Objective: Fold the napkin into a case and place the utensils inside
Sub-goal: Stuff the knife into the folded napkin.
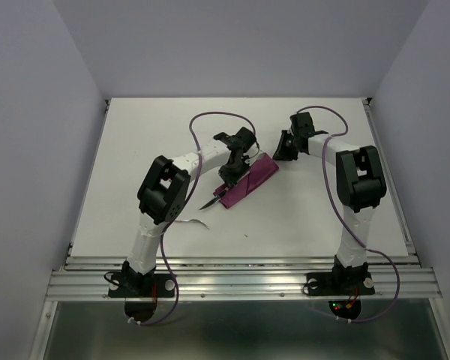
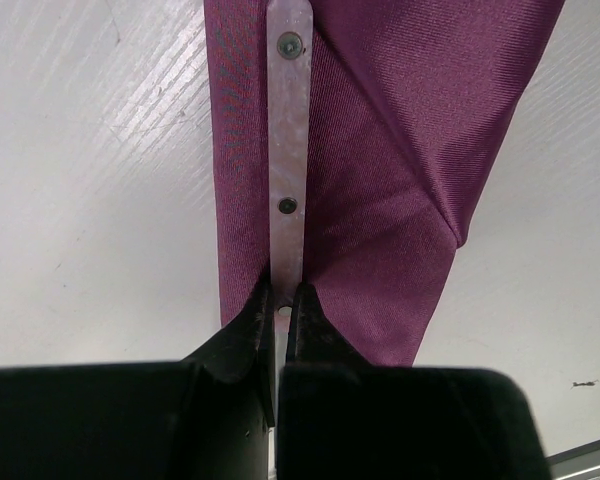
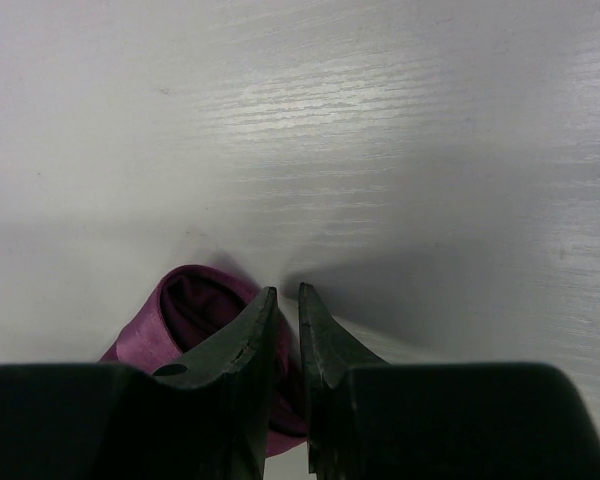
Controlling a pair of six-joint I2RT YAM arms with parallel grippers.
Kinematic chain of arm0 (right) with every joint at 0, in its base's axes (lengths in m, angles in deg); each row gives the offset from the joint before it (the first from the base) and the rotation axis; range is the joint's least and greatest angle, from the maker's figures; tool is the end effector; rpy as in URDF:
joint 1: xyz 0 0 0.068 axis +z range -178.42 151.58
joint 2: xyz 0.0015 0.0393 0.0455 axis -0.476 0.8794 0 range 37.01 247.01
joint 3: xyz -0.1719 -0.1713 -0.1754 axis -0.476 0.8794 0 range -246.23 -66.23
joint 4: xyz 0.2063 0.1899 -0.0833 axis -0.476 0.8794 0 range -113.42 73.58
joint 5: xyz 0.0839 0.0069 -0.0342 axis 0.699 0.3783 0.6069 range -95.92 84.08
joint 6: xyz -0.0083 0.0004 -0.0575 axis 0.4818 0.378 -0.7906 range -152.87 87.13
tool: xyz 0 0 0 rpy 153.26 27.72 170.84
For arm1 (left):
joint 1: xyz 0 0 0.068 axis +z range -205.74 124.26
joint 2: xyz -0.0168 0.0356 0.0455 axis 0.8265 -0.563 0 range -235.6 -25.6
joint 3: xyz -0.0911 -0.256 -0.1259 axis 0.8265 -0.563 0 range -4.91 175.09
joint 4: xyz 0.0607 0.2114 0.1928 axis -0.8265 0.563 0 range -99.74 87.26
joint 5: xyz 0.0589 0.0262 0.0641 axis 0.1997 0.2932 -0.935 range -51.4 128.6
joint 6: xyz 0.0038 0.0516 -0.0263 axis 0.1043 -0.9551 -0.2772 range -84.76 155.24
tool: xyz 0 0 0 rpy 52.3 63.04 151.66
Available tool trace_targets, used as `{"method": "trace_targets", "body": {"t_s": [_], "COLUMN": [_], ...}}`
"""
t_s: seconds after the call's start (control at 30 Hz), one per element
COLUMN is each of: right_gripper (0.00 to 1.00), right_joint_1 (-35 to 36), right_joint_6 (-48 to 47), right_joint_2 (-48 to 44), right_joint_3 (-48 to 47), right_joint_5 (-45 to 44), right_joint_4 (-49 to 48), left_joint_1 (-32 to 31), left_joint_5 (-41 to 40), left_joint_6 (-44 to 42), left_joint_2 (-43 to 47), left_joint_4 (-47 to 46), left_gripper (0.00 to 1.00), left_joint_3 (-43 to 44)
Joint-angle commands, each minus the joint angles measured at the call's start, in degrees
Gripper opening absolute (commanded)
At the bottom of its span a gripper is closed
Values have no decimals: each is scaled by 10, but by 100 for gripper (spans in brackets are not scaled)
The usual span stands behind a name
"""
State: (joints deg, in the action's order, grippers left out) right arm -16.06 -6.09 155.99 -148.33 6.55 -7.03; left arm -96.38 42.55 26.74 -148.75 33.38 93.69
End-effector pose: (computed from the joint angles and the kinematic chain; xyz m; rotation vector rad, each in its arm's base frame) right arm 0.4748 0.1133 0.1578 0.2287 2.5462 0.5472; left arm 0.3782 -0.3285 0.1899 1.1713 2.5164 -0.2438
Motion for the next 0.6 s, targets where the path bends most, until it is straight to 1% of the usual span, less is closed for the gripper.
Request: {"method": "trace_targets", "body": {"t_s": [0.0, 0.3, 0.57], "right_gripper": [21, 21, 21], "right_joint_1": [-3, -3, -3], "right_joint_6": [-6, -8, -8], "right_joint_2": [-17, -18, -21], "right_joint_3": [4, 5, 3], "right_joint_5": [-2, -2, -2], "right_joint_4": [3, 3, 3], "left_joint_1": [3, 3, 2], "left_joint_5": [-3, -16, -10], "left_joint_6": [-6, -8, -14], "left_joint_2": [57, 60, 59], "left_joint_4": [7, 17, 22], "left_gripper": [0, 0, 0], "left_joint_3": [-7, -10, -18]}}
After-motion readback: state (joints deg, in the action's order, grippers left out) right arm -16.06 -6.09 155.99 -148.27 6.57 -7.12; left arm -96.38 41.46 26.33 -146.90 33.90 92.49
